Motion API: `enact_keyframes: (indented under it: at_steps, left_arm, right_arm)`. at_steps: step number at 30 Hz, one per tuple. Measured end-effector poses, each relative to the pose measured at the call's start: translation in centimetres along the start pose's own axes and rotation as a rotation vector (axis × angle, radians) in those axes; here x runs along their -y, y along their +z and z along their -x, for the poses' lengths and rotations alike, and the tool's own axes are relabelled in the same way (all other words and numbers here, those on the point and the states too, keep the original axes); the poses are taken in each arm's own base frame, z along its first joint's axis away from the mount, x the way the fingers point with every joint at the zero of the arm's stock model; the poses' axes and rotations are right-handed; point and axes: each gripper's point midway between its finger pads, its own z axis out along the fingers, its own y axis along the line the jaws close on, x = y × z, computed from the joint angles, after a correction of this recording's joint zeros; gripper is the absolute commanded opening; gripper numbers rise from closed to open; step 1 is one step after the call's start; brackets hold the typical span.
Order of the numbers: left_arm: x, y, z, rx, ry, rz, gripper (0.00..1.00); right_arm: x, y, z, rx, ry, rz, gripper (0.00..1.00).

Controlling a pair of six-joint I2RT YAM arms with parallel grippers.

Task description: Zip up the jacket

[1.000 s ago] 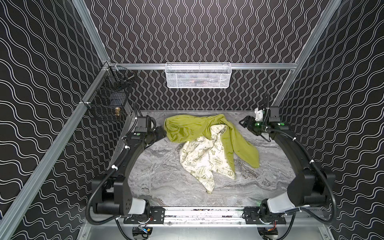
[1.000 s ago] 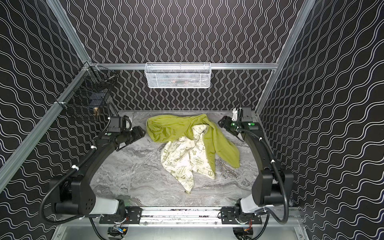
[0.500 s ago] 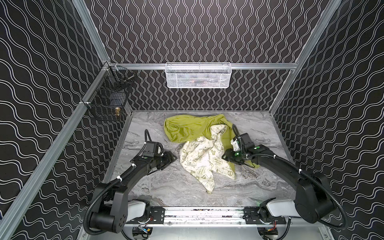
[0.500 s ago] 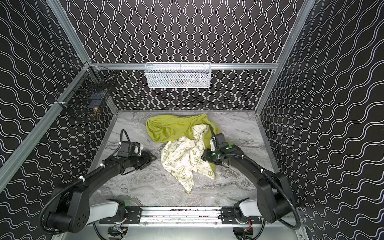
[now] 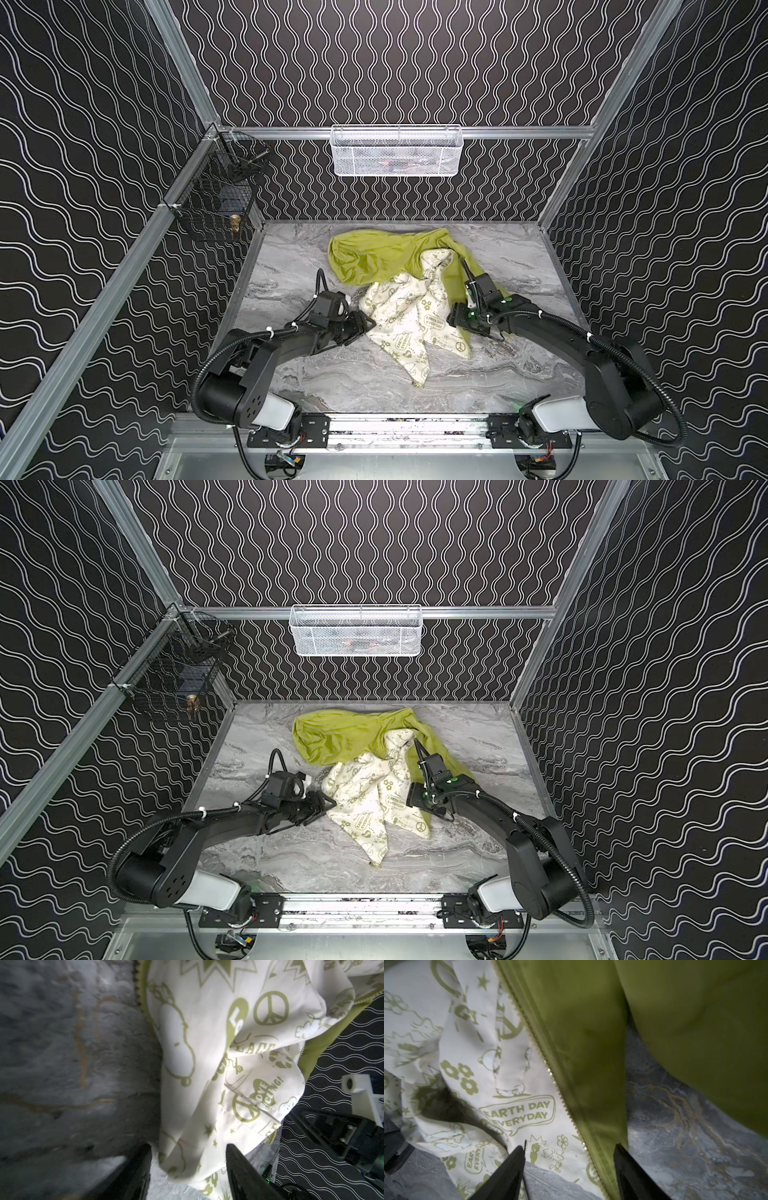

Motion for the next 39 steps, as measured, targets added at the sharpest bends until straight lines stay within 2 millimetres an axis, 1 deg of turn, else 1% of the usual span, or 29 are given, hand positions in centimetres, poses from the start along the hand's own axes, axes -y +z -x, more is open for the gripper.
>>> enact_keyframes:
  at_steps: [2,6,9,10,12,15,16,17,20,21,22,23,25,26,27,29,32,34,37,39]
  left_arm:
    - [0.3,0.4,-0.2,0.002,0.012,-0.016,0.55]
    - [0.1,0.8,-0.3,0.007,0.012,-0.017,0.34]
    - [-0.1,0.5,-0.1,0.014,0.005,0.012,0.22]
    - [0.4,0.3,0.2,0.018,0.008,0.012,0.18]
    - [2.0,-0.5,1.3,0.049,0.039,-0.006,0.10]
    - [5.0,-2.2,3.2,0.102,0.101,-0.037,0.04]
    - [5.8,-2.7,3.7,0.117,0.123,-0.039,0.02]
    - [6.6,-3.3,4.1,0.127,0.140,-0.041,0.01]
    - [8.2,-4.7,5.0,0.144,0.179,-0.031,0.00]
    - [8.6,-5.1,5.2,0.150,0.189,-0.026,0.00]
    - [9.1,-5.8,5.5,0.155,0.203,-0.018,0.00]
    - [9.5,-6.4,5.8,0.165,0.215,-0.012,0.00]
    - [10.3,-7.6,6.3,0.179,0.240,0.000,0.00]
    - [10.4,-8.1,6.6,0.187,0.244,0.011,0.00]
    - [10.6,-8.8,6.9,0.198,0.253,0.022,0.00]
    - [10.7,-9.9,7.5,0.209,0.260,0.041,0.00]
    - [10.0,-11.4,8.5,0.224,0.259,0.080,0.00]
    - [9.2,-12.2,9.0,0.228,0.252,0.111,0.00]
    - [7.8,-13.0,9.6,0.225,0.239,0.148,0.00]
    - [7.2,-13.1,9.7,0.217,0.231,0.162,0.00]
  right_arm:
    - [0.5,0.5,-0.6,-0.024,0.005,-0.008,0.60]
    - [1.8,1.3,-1.5,-0.051,0.018,-0.044,0.50]
    - [2.2,1.4,-1.3,-0.052,0.035,-0.042,0.38]
    - [2.5,1.3,-1.0,-0.043,0.045,-0.047,0.31]
    - [3.1,1.2,-0.4,-0.024,0.062,-0.063,0.17]
    - [3.3,0.9,0.2,-0.011,0.071,-0.061,0.03]
    - [3.3,0.7,0.4,-0.006,0.072,-0.055,0.00]
    - [3.4,0.5,0.7,0.003,0.079,-0.056,0.00]
    - [3.6,-0.2,1.4,0.026,0.074,-0.053,0.00]
    - [3.5,-0.5,1.6,0.034,0.075,-0.047,0.01]
    - [3.3,-0.9,1.8,0.044,0.074,-0.041,0.10]
    - [3.2,-1.2,1.9,0.053,0.073,-0.033,0.22]
    - [2.9,-1.4,2.0,0.054,0.075,-0.014,0.44]
    - [2.8,-1.4,1.9,0.049,0.072,-0.005,0.49]
    - [2.7,-1.4,1.7,0.041,0.072,0.006,0.57]
    - [2.5,-1.1,1.0,0.018,0.070,0.032,0.66]
    - [2.3,-0.6,-0.3,-0.018,0.070,0.067,0.75]
    - [1.9,-0.3,-1.0,-0.034,0.064,0.103,0.78]
    - [1.0,0.2,-2.5,-0.071,0.040,0.151,0.78]
    - [0.2,0.6,-3.6,-0.099,0.015,0.181,0.77]
